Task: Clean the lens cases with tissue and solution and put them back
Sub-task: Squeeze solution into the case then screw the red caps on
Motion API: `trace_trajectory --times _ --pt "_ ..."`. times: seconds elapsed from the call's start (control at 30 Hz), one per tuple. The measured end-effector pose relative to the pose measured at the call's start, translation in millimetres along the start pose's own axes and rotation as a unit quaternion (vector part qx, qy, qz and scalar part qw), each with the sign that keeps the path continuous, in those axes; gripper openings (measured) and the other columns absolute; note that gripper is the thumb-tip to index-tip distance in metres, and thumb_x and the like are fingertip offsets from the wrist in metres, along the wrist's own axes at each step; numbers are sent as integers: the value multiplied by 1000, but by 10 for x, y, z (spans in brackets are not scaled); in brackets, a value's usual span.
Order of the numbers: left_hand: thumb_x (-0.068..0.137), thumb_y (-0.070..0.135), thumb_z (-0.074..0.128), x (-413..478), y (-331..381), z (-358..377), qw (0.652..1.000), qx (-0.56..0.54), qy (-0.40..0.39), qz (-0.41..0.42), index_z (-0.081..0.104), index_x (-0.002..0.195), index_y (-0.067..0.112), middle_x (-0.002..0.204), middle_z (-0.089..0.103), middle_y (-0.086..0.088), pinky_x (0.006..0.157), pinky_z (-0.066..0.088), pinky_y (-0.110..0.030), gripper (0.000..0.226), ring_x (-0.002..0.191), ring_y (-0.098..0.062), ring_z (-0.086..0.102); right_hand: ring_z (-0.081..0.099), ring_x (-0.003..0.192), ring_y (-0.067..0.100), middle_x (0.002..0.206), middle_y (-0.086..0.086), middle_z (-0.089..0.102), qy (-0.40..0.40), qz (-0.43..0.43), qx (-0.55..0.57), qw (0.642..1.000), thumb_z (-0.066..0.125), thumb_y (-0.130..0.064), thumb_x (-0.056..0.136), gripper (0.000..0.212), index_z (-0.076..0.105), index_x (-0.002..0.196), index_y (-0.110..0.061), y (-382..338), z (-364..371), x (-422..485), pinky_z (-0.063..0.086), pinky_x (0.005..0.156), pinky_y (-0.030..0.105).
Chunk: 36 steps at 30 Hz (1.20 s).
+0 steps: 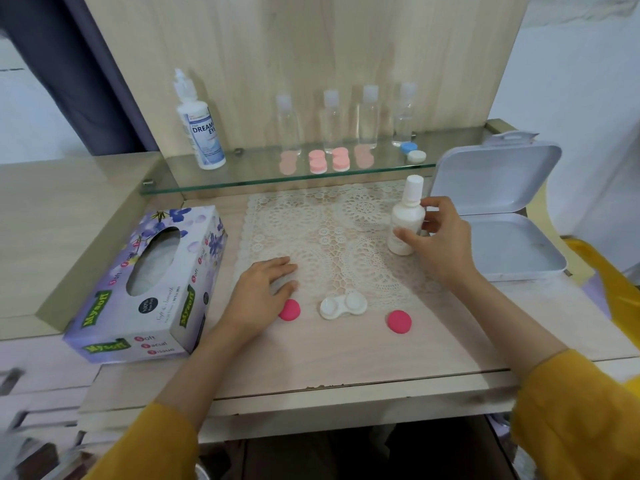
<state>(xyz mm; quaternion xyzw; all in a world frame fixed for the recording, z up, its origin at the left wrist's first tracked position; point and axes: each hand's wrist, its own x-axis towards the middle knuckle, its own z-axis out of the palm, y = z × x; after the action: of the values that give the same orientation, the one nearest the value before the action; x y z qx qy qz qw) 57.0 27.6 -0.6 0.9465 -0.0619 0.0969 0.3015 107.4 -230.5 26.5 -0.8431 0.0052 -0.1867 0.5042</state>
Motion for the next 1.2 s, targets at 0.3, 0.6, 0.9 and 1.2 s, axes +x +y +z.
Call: trace_trajectory --times 0.3,0.6,0.9,1.2 --pt "86 30 63 -145 27 -150 997 -37 -55 26 64 113 18 112 58 8 96 34 -20 30 107 -7 47 50 89 14 103 0 56 50 -70 -42 995 79 -20 69 57 51 117 -12 -143 -160 -269 39 78 23" --pt "78 11 69 -401 -25 -92 994 -34 -57 91 67 103 14 94 49 12 77 34 -5 25 85 5 46 48 93 14 94 -9 53 -211 -143 -155 955 75 -37 69 42 66 106 -19 -118 110 -729 35 84 29" --pt "69 43 66 -307 327 44 992 -81 -15 96 66 93 12 85 57 13 73 35 -4 38 78 0 53 47 91 10 94 -10 57 -199 -141 -156 957 68 -30 74 23 66 97 -25 -122 244 -830 33 87 30" --pt "67 44 64 -292 385 185 994 -27 -7 103 71 96 15 82 65 6 77 31 -8 41 78 -7 46 47 84 10 85 -11 56 -193 -142 -134 962 59 -43 72 26 69 91 -28 -64 259 -853 26 76 26"
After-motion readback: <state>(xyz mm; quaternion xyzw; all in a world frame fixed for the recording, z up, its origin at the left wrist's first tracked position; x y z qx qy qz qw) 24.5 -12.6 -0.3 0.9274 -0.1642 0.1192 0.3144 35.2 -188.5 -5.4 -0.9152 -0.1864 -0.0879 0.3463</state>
